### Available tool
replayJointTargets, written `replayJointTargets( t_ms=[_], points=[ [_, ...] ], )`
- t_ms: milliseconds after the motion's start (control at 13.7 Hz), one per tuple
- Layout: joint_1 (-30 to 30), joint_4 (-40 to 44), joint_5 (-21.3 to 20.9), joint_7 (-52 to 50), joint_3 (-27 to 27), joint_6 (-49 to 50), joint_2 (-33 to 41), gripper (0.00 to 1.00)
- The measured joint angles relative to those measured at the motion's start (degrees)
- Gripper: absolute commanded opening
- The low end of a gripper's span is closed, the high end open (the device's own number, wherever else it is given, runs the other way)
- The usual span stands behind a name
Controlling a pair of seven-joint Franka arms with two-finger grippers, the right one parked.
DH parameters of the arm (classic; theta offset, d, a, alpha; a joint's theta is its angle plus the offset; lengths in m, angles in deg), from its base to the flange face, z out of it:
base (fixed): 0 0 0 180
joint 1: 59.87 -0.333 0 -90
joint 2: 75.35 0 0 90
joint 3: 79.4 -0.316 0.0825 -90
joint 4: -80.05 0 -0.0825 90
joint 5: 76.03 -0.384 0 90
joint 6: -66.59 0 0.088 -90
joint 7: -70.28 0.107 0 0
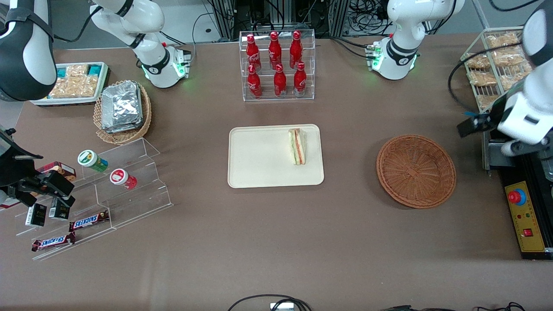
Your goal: Place sandwich from basket to tray
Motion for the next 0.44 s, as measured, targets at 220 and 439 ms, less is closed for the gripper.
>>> replayJointTargets(
  t_ms=[220,439],
  points=[
    [0.25,0.02,0.47,7.42,0.01,2.33,1.83,1.00],
    [0.53,0.02,0.75,13.93,0.26,2.33,1.85,1.00]
  ],
)
